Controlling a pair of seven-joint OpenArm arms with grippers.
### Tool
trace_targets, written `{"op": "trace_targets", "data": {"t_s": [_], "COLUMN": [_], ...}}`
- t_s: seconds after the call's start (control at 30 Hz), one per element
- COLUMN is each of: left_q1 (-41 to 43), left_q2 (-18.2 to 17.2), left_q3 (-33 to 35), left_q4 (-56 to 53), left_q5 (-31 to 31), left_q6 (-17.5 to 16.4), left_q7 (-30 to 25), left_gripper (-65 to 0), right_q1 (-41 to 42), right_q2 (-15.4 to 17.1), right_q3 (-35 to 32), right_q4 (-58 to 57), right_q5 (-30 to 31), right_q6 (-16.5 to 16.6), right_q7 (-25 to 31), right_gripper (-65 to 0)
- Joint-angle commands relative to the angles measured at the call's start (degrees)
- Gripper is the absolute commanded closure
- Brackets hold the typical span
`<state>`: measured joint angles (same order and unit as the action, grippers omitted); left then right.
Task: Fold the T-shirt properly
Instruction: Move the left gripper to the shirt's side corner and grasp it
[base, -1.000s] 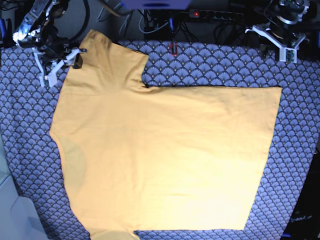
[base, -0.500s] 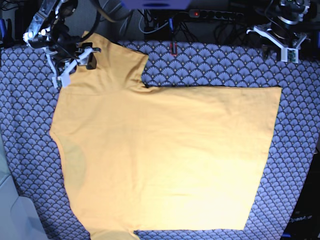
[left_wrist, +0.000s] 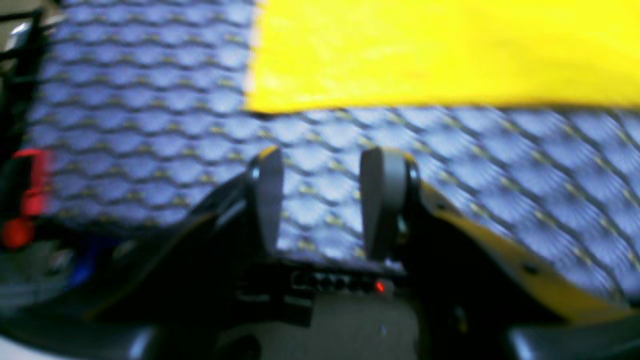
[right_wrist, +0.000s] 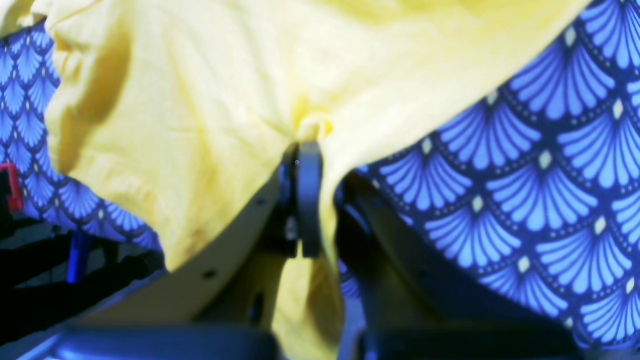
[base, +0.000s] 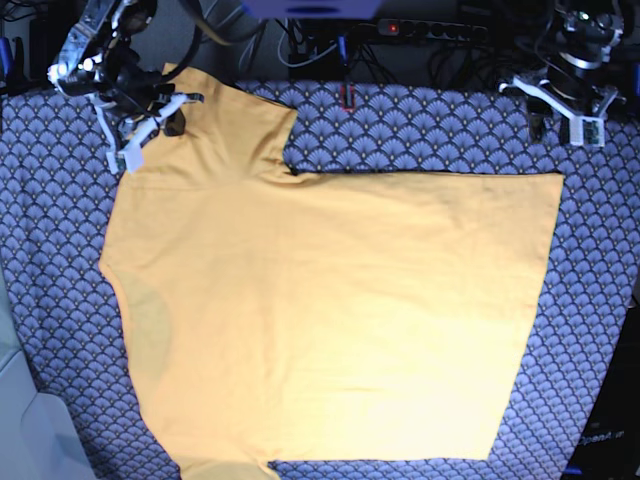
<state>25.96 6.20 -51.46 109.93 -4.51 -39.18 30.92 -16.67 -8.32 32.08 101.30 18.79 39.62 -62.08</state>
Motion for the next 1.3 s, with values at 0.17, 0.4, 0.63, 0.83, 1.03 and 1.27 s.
{"op": "trace_targets", "data": {"t_s": [0.17,0.4,0.63,0.83,1.03,1.27], "left_q1": [-10.61,-17.03,-21.34,-23.63,-26.7,-28.46], "left_q2": [-0.79,-3.52,-3.6,-3.6,-5.63,-6.94], "left_q3": [-10.03,-11.35,-11.09,-11.09,-11.18,-11.18], "left_q4": [-5.89,-14.59,-16.43,-21.01,-29.97,-35.95], "left_q5": [-0.63,-0.72,-0.63,-0.63,-0.63,-0.72], "left_q6": [0.19,0.1,0.19,0.72,0.72,0.72], "left_q7": [7.19,8.51,8.51,8.07,7.98,7.9], "left_gripper": [-34.7,-37.0,-37.0,-37.0,-37.0,-37.0], "right_q1": [-0.26,-0.52,-0.61,-0.7,-0.7,-0.7], "right_q2": [0.1,0.45,0.98,1.06,1.77,1.86], "right_q3": [-0.12,-0.21,-0.29,-0.29,-0.29,-0.29], "right_q4": [0.2,0.11,0.02,0.02,0.02,0.02], "right_q5": [-0.81,-0.9,-0.9,-0.98,-0.98,-0.98], "right_q6": [0.38,0.38,0.38,0.38,0.38,0.38], "right_q7": [-1.43,-1.26,-1.26,-1.34,-1.52,-1.7], "right_gripper": [0.0,0.0,0.0,0.0,0.0,0.0]}}
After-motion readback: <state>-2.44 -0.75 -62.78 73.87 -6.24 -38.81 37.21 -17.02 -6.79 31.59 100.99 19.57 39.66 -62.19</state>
